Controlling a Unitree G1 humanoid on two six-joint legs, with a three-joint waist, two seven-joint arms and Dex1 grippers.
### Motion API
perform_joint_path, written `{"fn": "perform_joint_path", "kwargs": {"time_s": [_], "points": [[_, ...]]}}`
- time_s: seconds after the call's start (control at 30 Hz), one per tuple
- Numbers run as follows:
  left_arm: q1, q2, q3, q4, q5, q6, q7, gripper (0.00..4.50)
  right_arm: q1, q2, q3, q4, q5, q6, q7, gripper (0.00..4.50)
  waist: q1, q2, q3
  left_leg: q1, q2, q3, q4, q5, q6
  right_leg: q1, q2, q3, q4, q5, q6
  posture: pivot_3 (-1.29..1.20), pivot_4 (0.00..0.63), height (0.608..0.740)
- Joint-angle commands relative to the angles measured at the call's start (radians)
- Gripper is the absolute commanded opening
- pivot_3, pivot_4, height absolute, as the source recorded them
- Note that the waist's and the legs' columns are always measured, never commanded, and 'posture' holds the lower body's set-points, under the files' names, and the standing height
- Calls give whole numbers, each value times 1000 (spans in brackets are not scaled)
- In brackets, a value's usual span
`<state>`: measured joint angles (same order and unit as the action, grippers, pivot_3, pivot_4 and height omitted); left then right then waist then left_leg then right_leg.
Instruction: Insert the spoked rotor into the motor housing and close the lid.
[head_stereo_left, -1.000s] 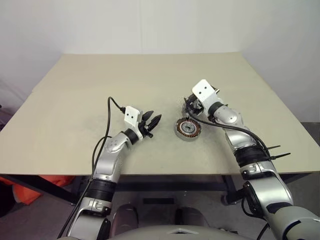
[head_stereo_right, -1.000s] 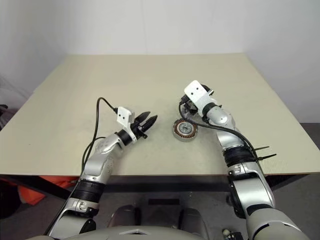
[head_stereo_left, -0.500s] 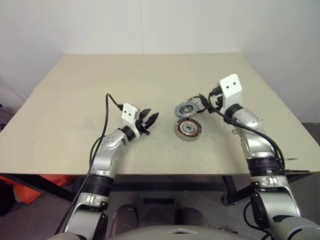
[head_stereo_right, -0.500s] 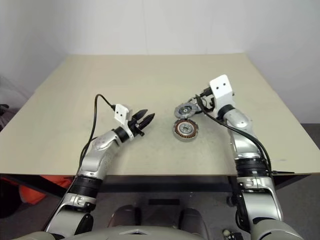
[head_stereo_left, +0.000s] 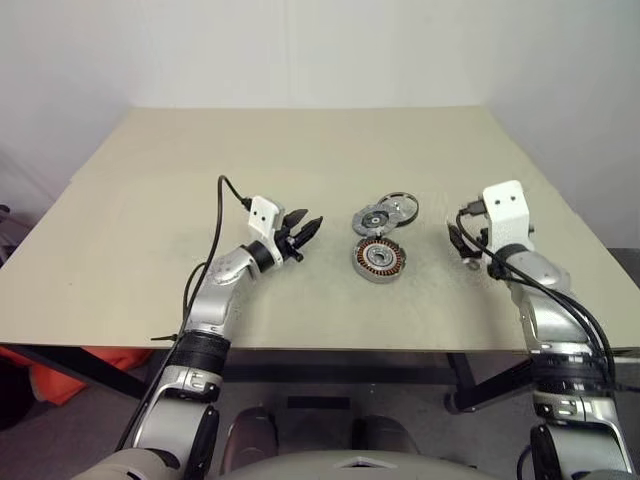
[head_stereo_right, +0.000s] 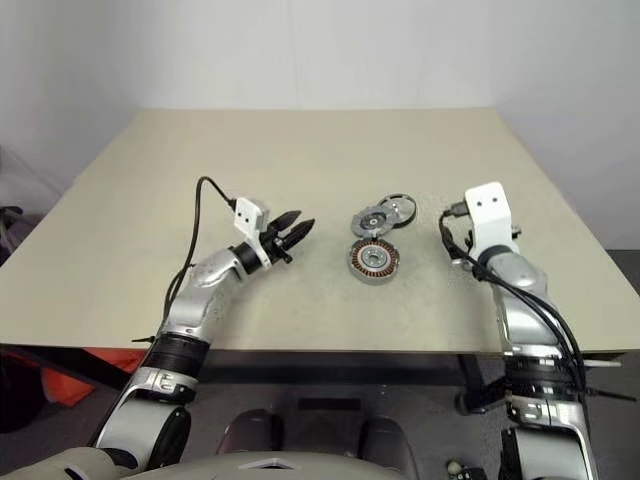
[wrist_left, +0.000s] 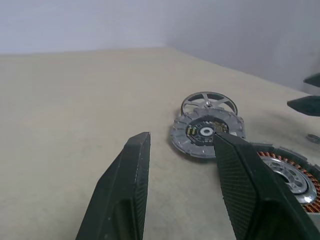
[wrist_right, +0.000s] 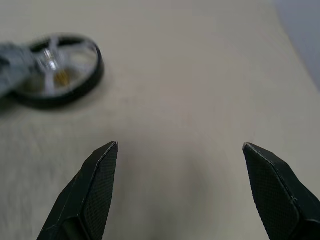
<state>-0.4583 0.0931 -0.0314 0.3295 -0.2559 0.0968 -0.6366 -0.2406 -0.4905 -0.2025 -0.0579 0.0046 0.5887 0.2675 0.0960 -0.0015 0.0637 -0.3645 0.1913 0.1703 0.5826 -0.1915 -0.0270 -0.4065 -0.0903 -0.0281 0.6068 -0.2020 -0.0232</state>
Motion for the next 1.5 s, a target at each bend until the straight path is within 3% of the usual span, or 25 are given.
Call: {"fn": "perform_joint_path", "kwargs": {"time_s": [0.03, 0.47, 1.5], "points": [[-37, -10, -3, 6, -9, -30, -21, 2071, 24, -1, -44, -88, 17, 28, -19, 4500, -1, 0, 0, 0, 0, 0, 0, 0, 0, 0, 0, 0, 0, 0, 0, 0, 0, 740], [-59, -27, -28, 53, 10, -53, -57, 2071, 82, 128, -153, -138, 181, 159, -39, 4500, 1, 3, -2, 3, 0, 1, -1, 0, 0, 1, -1, 1, 0, 0, 1, 0, 0, 740], [-40, -7, -32, 33, 23, -57, -48, 2071, 54, 123, -120, 2, 177, 82, -79, 4500, 0, 4, -2, 3, -1, 1, -1, 0, -1, 1, -1, 0, 0, 0, 1, 0, 0, 740]]}}
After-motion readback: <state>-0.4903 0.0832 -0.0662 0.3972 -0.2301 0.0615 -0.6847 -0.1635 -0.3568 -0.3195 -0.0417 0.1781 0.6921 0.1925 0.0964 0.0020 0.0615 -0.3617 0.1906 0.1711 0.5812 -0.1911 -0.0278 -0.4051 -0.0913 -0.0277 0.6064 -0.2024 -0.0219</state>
